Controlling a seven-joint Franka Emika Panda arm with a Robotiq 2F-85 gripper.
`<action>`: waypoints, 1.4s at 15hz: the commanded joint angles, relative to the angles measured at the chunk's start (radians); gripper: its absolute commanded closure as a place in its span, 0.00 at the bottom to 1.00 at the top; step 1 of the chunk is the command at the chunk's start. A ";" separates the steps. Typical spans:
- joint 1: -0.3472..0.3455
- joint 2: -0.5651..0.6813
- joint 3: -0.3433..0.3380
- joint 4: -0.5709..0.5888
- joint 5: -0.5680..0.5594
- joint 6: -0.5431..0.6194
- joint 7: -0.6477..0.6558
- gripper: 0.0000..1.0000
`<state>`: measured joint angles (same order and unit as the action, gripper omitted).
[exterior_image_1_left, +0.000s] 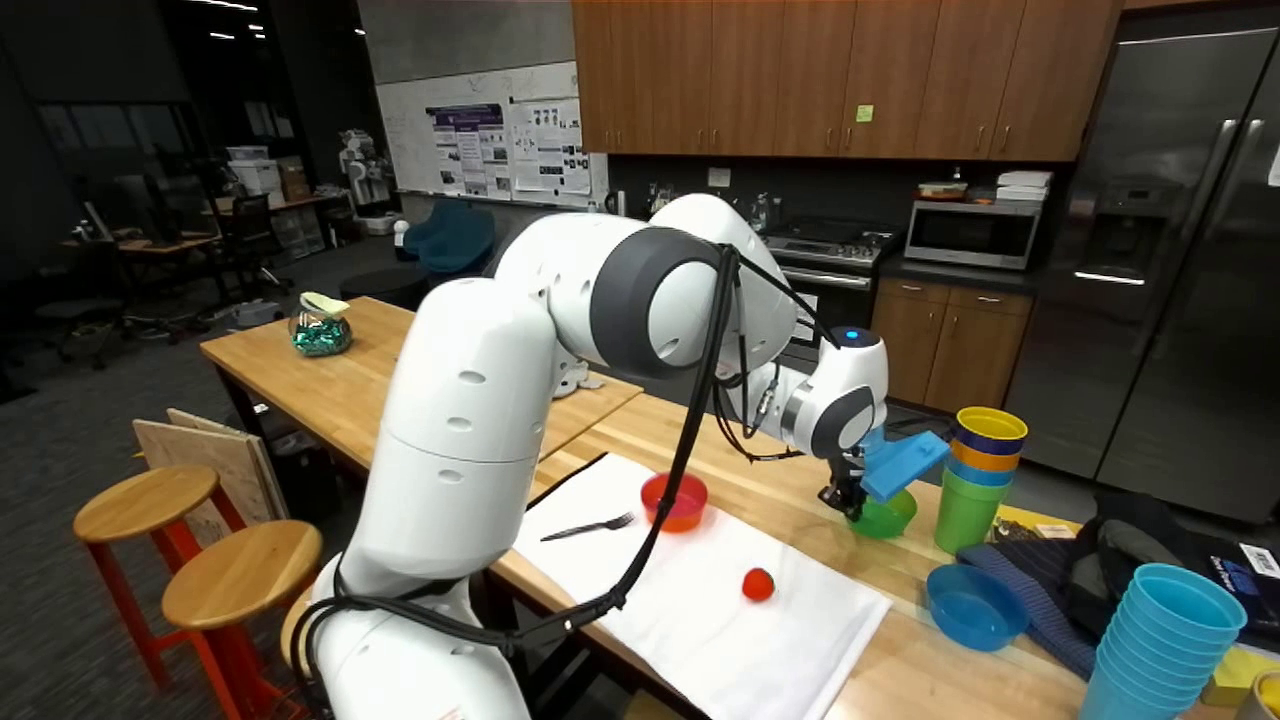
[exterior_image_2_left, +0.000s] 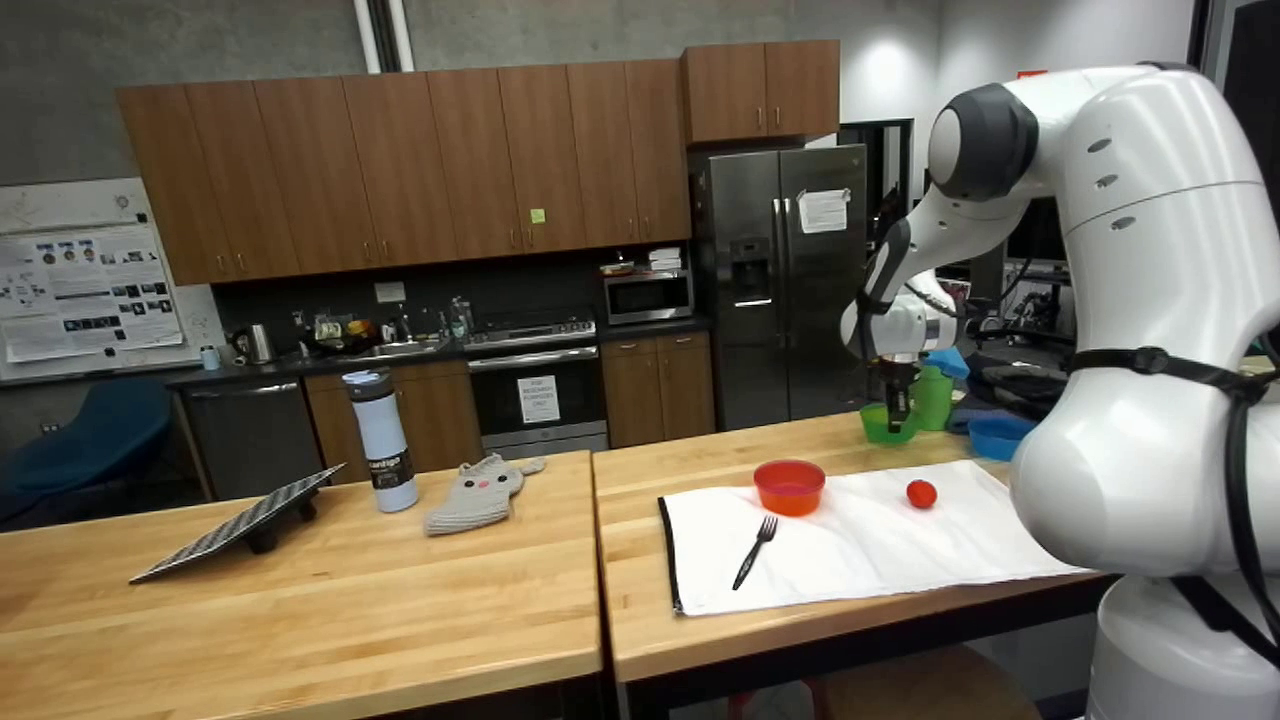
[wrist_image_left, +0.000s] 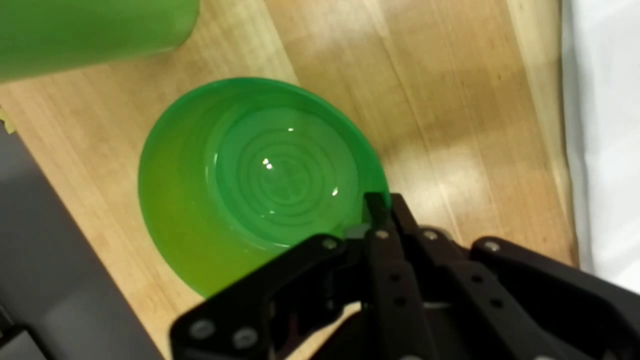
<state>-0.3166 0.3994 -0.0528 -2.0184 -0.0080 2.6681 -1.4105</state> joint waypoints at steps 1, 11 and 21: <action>-0.005 -0.110 0.029 -0.080 -0.004 0.047 -0.058 0.99; 0.028 -0.387 0.048 -0.260 0.221 0.065 -0.337 0.99; 0.170 -0.597 -0.071 -0.365 0.269 -0.285 -0.606 0.99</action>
<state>-0.1878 -0.1244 -0.0861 -2.3361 0.2929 2.4461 -1.9560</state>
